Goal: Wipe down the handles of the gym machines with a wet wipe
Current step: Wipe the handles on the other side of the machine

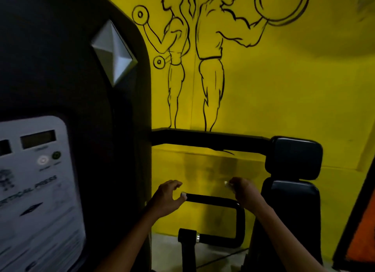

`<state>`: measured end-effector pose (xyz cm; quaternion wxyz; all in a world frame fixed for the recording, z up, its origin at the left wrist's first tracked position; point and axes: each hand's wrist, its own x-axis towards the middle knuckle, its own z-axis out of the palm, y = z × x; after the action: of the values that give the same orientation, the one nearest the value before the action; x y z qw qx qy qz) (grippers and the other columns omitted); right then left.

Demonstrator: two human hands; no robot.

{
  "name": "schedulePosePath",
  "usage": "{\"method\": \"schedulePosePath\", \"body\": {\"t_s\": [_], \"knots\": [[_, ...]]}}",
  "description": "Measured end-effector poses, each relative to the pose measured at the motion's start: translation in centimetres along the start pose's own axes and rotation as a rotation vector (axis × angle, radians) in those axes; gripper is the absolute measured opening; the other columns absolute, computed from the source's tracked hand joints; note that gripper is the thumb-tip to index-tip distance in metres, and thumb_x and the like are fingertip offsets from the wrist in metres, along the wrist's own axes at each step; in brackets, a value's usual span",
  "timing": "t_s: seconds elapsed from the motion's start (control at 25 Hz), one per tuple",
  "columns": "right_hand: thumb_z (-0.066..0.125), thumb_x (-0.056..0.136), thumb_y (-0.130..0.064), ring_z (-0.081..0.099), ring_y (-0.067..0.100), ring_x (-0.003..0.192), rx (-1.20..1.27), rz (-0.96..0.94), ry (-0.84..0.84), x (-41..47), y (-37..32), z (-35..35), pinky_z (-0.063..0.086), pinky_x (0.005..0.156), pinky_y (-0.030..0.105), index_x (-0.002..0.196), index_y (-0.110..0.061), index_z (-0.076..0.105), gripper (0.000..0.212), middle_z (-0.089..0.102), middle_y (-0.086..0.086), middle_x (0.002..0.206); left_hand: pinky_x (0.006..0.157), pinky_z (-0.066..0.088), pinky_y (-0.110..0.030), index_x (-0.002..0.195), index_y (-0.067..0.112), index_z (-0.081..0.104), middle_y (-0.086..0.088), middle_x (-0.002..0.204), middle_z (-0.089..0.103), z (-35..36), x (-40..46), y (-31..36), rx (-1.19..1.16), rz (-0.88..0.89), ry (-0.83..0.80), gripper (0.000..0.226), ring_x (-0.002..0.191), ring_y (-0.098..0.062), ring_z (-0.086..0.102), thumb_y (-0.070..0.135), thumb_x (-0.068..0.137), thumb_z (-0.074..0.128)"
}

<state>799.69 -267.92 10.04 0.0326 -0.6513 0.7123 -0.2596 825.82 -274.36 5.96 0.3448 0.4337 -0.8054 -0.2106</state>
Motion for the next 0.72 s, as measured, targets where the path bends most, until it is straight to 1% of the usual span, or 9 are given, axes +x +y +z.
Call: {"method": "schedulePosePath", "body": {"t_s": [0.08,0.12,0.2,0.28,0.36,0.44,0.52,0.64,0.72], "knots": [[0.049,0.089,0.008,0.053,0.010,0.083,0.002,-0.029,0.005,-0.5,-0.4,0.0,0.037,0.046,0.006,0.111,-0.002,0.061,0.027,0.057,0.003,0.101,0.089,0.044,-0.028,0.123,0.012,0.056,0.006,0.111,0.051,-0.7,-1.4,0.3,0.007,-0.031,0.027,0.081,0.107,-0.011,0.051,0.067,0.064,0.050],[0.051,0.090,0.005,0.055,0.010,0.083,0.013,-0.055,0.017,-1.0,-0.8,-0.1,0.037,0.048,0.006,0.106,-0.002,0.063,0.022,0.057,0.002,0.096,0.090,0.044,-0.028,0.124,0.012,0.055,0.005,0.114,0.052,-1.0,-2.1,0.4,0.030,-0.040,0.038,0.074,0.108,-0.012,0.051,0.062,0.069,0.058],[0.056,0.091,-0.004,0.055,0.004,0.068,0.026,-0.083,0.031,-2.2,-1.5,0.0,0.037,0.048,0.009,0.089,-0.008,0.064,0.009,0.058,-0.004,0.079,0.092,0.043,-0.027,0.126,0.013,0.054,-0.001,0.122,0.056,-1.5,-3.7,0.4,0.087,-0.033,0.057,0.055,0.112,-0.014,0.052,0.041,0.081,0.068],[0.056,0.093,-0.011,0.044,-0.001,0.059,0.038,-0.096,0.037,-3.8,-2.5,-0.2,0.036,0.050,0.011,0.078,-0.011,0.057,0.015,0.051,-0.007,0.067,0.092,0.042,-0.025,0.128,0.014,0.053,-0.002,0.127,0.055,-2.3,-5.3,0.6,0.118,-0.039,0.068,0.049,0.114,-0.014,0.052,0.034,0.085,0.067],[0.055,0.094,-0.017,0.049,0.009,0.065,0.022,-0.118,0.047,-5.7,-3.8,-0.7,0.033,0.052,0.017,0.080,-0.001,0.062,0.022,0.057,0.006,0.072,0.093,0.040,-0.023,0.129,0.014,0.052,-0.003,0.129,0.054,-3.2,-7.2,1.4,0.129,-0.047,0.070,0.049,0.117,-0.015,0.051,0.033,0.086,0.067],[0.052,0.095,-0.018,0.056,0.020,0.073,-0.011,-0.113,0.038,-8.0,-5.5,-1.4,0.028,0.055,0.022,0.093,0.005,0.065,0.027,0.064,0.017,0.084,0.093,0.037,-0.021,0.130,0.013,0.051,-0.004,0.131,0.053,-4.3,-9.5,2.3,0.133,-0.042,0.071,0.049,0.120,-0.016,0.050,0.032,0.087,0.066],[0.050,0.096,-0.014,0.061,0.026,0.079,-0.025,-0.093,0.003,-10.8,-7.3,-2.0,0.032,0.057,0.023,0.099,0.003,0.064,0.022,0.067,0.016,0.093,0.092,0.035,-0.018,0.132,0.012,0.050,-0.004,0.133,0.051,-5.6,-12.2,3.4,0.109,-0.015,0.056,0.050,0.122,-0.017,0.048,0.030,0.087,0.065],[0.051,0.095,-0.010,0.050,0.015,0.058,0.060,-0.082,-0.013,-16.1,-10.2,-2.6,0.029,0.050,0.023,0.098,0.002,0.064,0.018,0.065,0.015,0.085,0.096,0.038,-0.022,0.133,0.011,0.050,-0.003,0.134,0.051,-8.1,-17.2,4.6,0.044,0.006,0.007,0.052,0.123,-0.016,0.048,0.030,0.087,0.066],[0.052,0.094,-0.007,0.047,0.007,0.057,0.067,-0.105,0.001,-20.1,-12.4,-2.7,0.030,0.050,0.018,0.098,0.003,0.065,0.016,0.065,0.015,0.090,0.099,0.043,-0.029,0.131,0.010,0.051,-0.004,0.130,0.054,-9.4,-21.2,5.2,0.022,0.006,-0.006,0.052,0.121,-0.017,0.051,0.030,0.086,0.067]]}}
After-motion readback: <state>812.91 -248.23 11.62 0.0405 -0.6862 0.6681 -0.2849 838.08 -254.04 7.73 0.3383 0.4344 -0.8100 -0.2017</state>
